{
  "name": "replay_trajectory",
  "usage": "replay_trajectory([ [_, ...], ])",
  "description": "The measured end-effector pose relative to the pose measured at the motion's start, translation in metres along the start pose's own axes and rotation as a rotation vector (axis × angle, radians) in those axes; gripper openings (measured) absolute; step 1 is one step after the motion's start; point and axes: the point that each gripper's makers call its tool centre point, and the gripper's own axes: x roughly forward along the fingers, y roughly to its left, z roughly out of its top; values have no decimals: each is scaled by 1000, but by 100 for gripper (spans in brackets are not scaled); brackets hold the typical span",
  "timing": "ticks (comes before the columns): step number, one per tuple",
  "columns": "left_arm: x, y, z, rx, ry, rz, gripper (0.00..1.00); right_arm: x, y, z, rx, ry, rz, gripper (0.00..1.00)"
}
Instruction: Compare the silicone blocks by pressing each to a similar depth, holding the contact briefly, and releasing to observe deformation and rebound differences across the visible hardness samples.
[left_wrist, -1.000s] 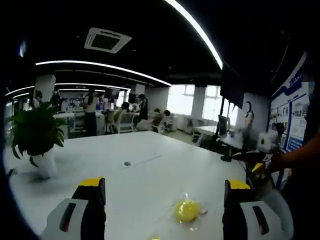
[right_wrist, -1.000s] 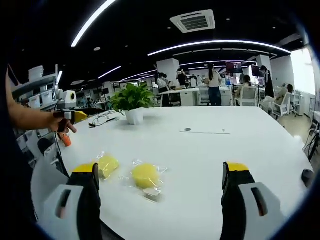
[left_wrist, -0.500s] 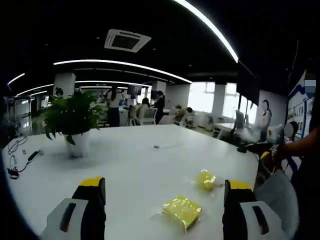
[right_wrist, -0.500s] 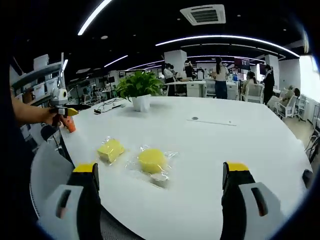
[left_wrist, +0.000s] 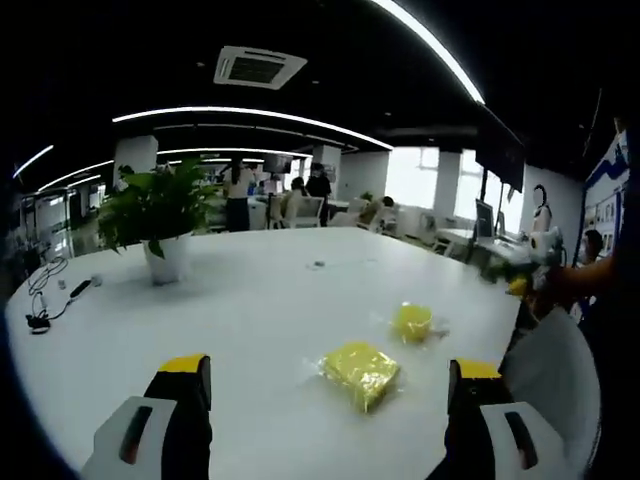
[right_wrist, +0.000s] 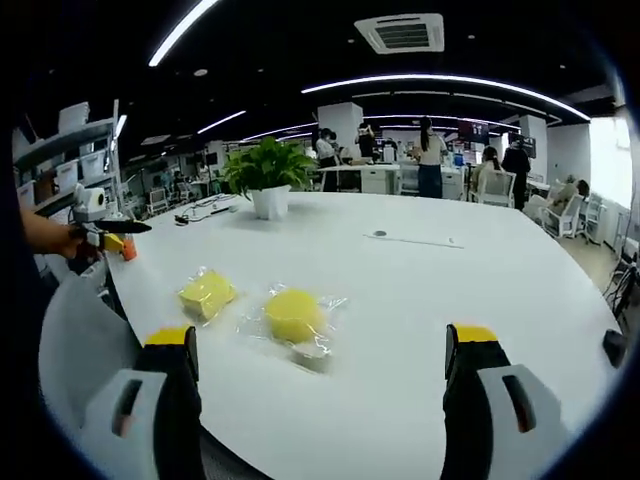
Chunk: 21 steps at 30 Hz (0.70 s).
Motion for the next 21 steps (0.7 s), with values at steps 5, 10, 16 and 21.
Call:
replay_trajectory([
  [5, 4, -3, 15, -50, -54, -21, 100, 0, 4, -4, 5, 13, 10, 97],
  [10, 12, -12, 16, -39, -38, -37, 100, 1, 5, 4, 45, -34, -2, 97],
  [16, 16, -26, 20, -33, -49, -56, 100, 1, 5, 13, 34, -63, -17, 97],
  [21, 19, -32, 18, -21, -33, -62, 100, 0, 7, 19, 23, -95, -19, 97],
])
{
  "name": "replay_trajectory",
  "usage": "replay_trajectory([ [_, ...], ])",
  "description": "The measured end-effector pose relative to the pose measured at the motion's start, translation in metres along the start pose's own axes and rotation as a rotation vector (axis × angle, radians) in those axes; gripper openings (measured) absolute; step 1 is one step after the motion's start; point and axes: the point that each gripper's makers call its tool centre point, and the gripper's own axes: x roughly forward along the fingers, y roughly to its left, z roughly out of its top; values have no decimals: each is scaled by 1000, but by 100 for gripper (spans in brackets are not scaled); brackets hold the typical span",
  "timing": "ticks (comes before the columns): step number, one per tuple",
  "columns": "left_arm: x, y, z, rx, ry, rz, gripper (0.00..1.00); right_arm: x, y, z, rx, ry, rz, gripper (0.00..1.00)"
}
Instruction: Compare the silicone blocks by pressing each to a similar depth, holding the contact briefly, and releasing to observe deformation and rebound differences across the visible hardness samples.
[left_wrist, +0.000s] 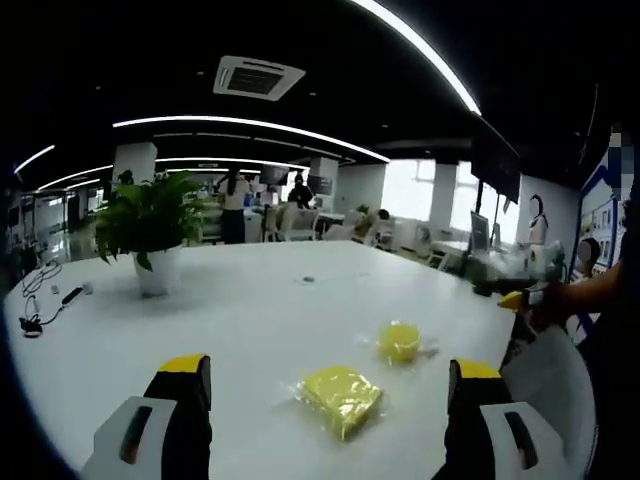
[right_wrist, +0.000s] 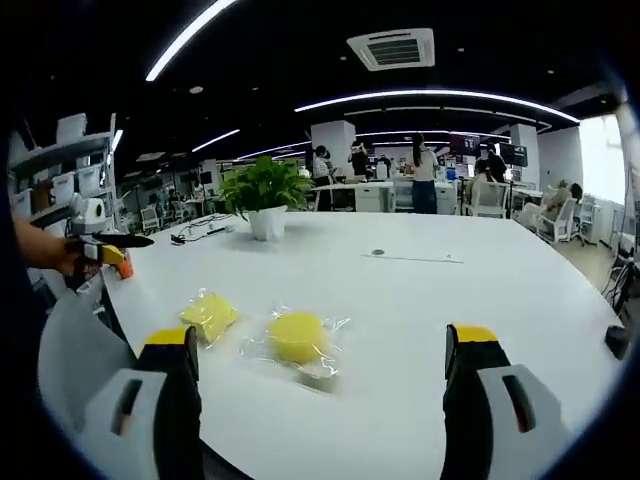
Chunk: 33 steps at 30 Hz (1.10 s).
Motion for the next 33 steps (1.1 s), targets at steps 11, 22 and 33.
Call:
replay_trajectory([
  [11, 0, -4, -4, -45, -3, 7, 100, 1, 0, -8, -13, 39, -5, 96],
  [22, 3, -10, -4, -51, -9, -3, 100, -7, -2, -19, 5, 80, -8, 96],
  [33, -1, -12, -11, -50, 12, -8, 100, -19, -9, -28, 6, 105, -10, 96],
])
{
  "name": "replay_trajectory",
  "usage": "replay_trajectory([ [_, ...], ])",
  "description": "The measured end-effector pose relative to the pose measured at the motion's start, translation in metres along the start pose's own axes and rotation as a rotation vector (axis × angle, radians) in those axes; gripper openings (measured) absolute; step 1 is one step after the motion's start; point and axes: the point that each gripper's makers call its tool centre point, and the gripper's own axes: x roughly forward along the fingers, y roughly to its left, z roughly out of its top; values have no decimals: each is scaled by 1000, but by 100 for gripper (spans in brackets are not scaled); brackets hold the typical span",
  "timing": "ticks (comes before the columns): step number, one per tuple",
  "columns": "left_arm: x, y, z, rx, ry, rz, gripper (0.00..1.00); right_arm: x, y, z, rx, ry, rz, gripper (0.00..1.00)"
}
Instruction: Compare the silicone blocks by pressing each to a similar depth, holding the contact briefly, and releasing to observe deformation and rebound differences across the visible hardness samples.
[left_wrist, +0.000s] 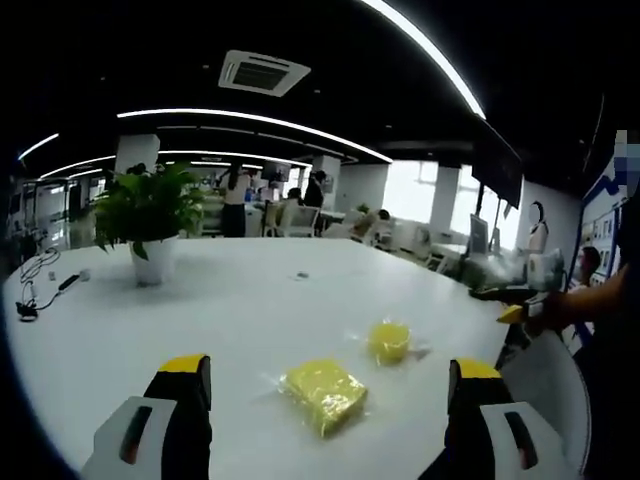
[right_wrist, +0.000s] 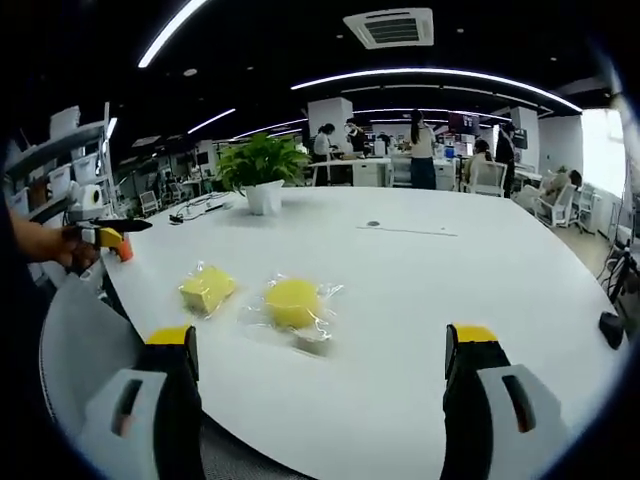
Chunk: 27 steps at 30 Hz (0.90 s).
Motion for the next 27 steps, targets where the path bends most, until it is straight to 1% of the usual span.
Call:
replay_trajectory([
  [4, -3, 1, -10, -11, 19, 5, 100, -2, -1, -5, 5, 0, -5, 96],
  [6, -5, 0, -11, -12, 12, 5, 100, -2, 2, -5, -4, -12, -4, 97],
  [8, -5, 1, -15, -8, 15, 6, 100, 1, 3, -10, -1, -2, -6, 96],
  [10, -5, 1, -16, -18, 22, 8, 100, 2, 2, -15, -13, 12, -13, 97],
  [11, -6, 2, -16, -18, 21, 9, 100, 1, 4, -15, -3, 14, -9, 97],
  [13, -9, 1, -14, -8, 14, 12, 100, -2, 3, -14, -2, 4, -16, 97],
  [16, -11, 5, -24, -15, 52, 13, 100, -3, 1, -20, 12, 21, -26, 96],
  [18, -12, 7, -28, -28, 58, 13, 100, -5, 1, -21, 10, 26, -28, 96],
  [24, -14, 14, -40, -58, 79, 39, 100, -8, -2, -19, 23, 28, -34, 96],
  [27, -14, 14, -38, -77, 70, 51, 100, -8, -2, -19, 23, 31, -36, 96],
])
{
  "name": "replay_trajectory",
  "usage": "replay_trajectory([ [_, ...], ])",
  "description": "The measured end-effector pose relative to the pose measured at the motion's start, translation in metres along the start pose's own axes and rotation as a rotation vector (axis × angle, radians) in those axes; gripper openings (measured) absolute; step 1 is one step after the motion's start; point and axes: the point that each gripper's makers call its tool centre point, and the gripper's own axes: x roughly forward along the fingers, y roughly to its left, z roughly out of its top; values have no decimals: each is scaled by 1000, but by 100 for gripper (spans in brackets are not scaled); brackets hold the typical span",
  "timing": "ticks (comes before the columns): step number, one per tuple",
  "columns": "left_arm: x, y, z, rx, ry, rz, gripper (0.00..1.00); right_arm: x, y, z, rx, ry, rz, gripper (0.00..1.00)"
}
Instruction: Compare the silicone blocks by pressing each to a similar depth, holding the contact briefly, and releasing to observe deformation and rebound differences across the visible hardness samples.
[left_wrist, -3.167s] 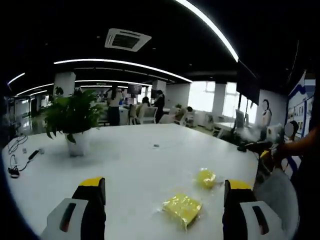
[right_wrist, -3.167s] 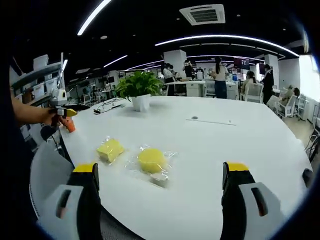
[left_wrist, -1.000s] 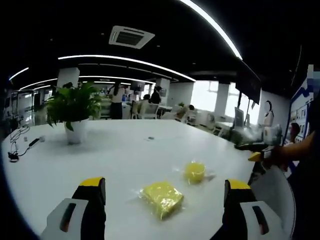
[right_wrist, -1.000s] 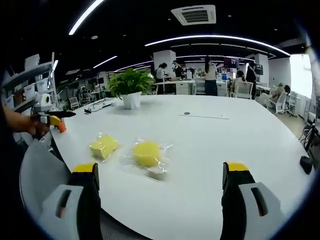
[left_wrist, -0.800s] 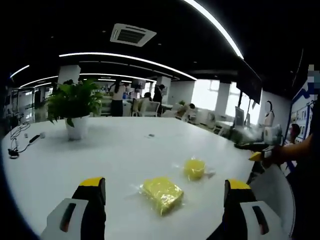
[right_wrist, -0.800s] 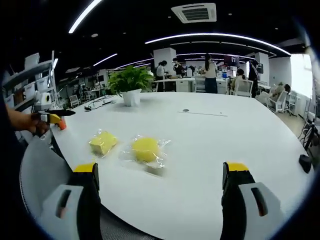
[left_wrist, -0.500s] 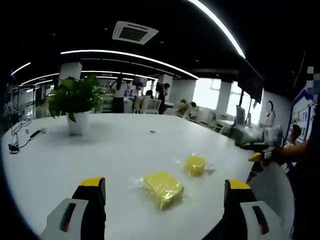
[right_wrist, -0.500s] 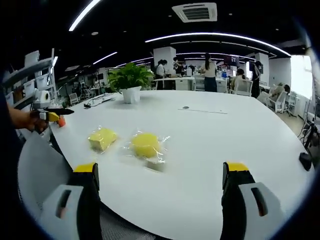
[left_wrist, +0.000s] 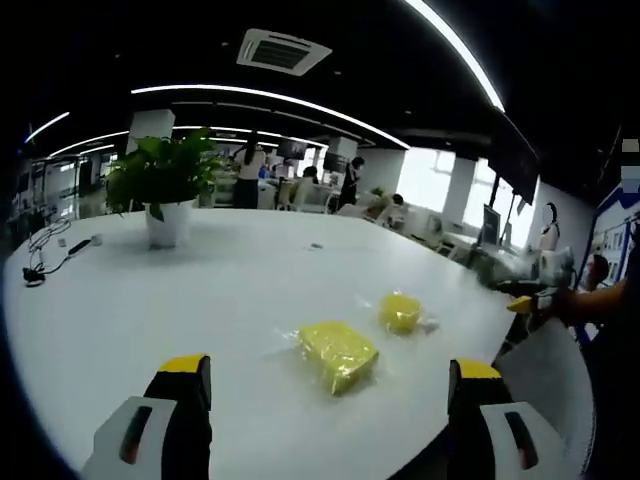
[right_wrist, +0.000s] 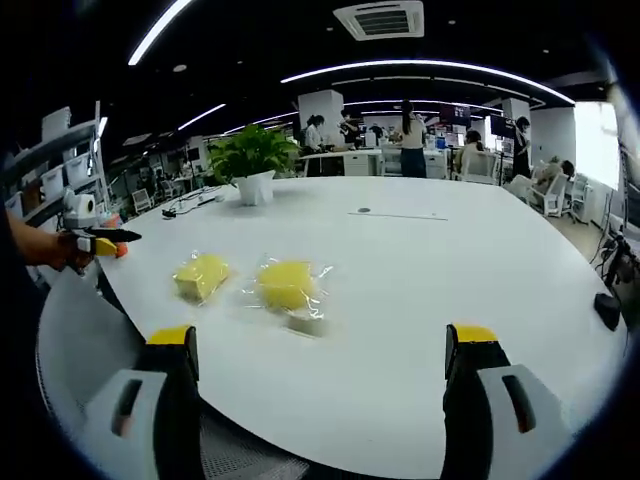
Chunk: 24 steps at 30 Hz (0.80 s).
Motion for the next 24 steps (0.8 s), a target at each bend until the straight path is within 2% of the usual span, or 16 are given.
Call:
replay_trajectory([
  [4, 2, 1, 3, 2, -8, 19, 100, 2, -2, 1, 5, -8, 0, 96],
  [12, 13, 0, 6, 13, -3, 8, 100, 9, 2, -4, 27, -4, 19, 96],
  [18, 16, 2, -8, 12, 31, 6, 100, 14, 3, -2, 38, -6, 23, 96],
  [24, 20, 6, -11, 17, 47, 10, 100, 20, 2, -1, 52, -6, 23, 96],
])
